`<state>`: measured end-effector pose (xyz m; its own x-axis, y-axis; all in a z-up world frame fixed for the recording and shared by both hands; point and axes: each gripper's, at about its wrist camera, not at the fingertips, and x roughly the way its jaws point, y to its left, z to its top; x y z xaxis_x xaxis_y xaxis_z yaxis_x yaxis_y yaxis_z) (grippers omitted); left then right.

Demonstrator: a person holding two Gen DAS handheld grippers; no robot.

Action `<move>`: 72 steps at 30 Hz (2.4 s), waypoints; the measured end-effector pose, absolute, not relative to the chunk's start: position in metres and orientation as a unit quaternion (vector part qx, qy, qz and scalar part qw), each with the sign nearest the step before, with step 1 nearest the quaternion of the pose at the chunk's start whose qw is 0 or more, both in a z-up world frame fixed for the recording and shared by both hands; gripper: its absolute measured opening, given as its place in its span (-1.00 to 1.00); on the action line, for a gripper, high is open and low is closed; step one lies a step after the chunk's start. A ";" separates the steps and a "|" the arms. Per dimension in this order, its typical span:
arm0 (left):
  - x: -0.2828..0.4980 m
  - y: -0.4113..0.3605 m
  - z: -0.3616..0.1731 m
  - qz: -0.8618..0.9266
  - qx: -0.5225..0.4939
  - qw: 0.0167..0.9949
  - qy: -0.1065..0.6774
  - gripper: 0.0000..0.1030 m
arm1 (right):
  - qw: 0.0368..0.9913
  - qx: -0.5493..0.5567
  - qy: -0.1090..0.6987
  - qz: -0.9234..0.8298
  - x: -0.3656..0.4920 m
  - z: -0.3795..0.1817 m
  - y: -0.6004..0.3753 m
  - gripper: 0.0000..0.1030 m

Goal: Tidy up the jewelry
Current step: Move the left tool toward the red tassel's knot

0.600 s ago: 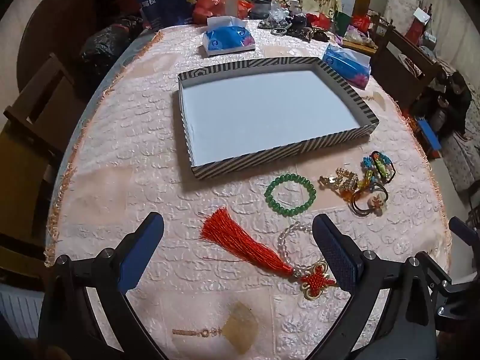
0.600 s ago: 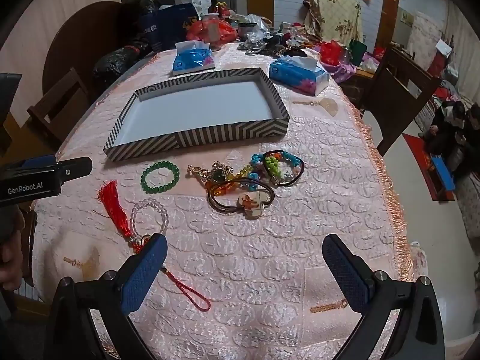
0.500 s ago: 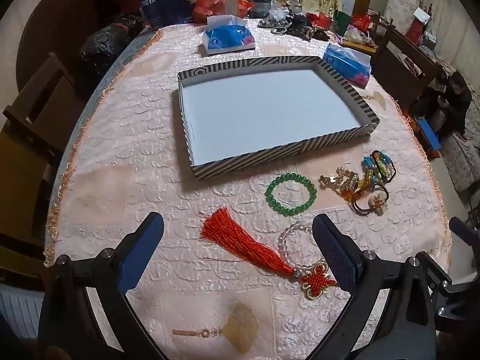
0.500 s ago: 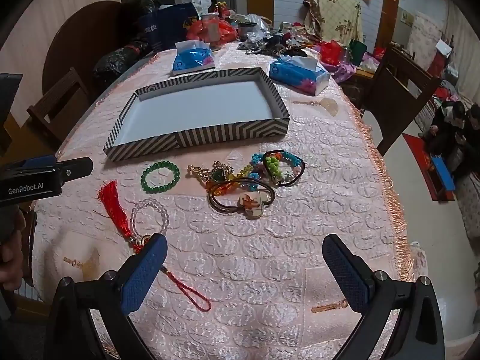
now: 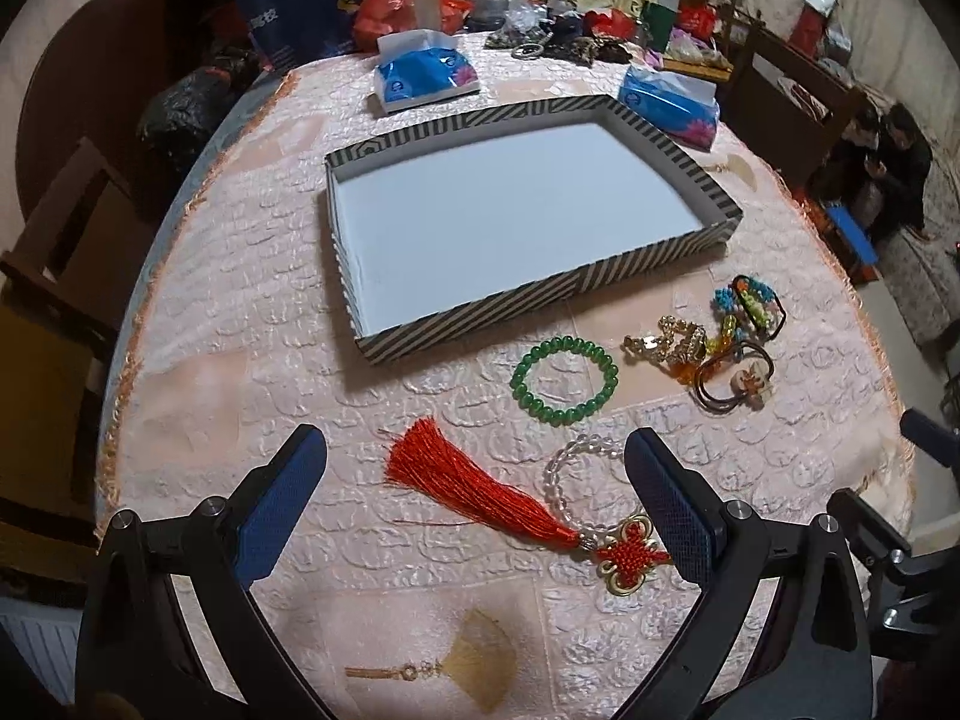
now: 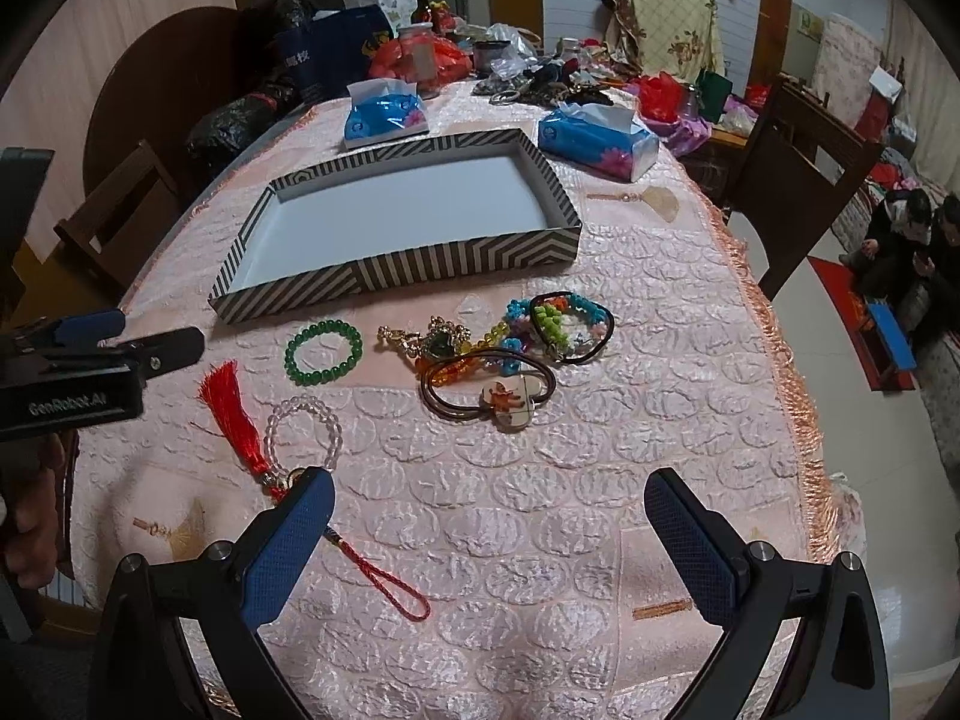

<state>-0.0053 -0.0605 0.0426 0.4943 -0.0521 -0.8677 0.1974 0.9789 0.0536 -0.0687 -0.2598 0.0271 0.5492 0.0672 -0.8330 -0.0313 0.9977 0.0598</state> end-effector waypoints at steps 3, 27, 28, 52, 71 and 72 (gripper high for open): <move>-0.004 -0.060 0.041 -0.075 0.069 0.860 0.500 0.94 | 0.879 0.029 0.475 0.040 -0.069 0.027 -0.260 1.00; -0.001 -0.055 0.038 -0.065 0.018 0.857 0.511 0.94 | 0.851 0.030 0.522 0.038 -0.044 0.011 -0.275 1.00; -0.002 -0.054 0.038 -0.064 0.019 0.857 0.511 0.94 | 0.850 0.025 0.526 0.036 -0.041 0.011 -0.275 1.00; -0.013 -0.032 0.032 -0.084 0.024 0.855 0.511 0.94 | 0.850 0.010 0.526 0.009 -0.043 0.021 -0.248 1.00; -0.027 -0.034 -0.030 -0.154 0.048 0.814 0.558 0.84 | 0.832 0.040 0.553 -0.014 -0.075 0.000 -0.249 1.00; -0.026 -0.037 -0.031 -0.154 0.051 0.814 0.558 0.84 | 0.831 0.039 0.554 -0.014 -0.077 -0.001 -0.249 1.00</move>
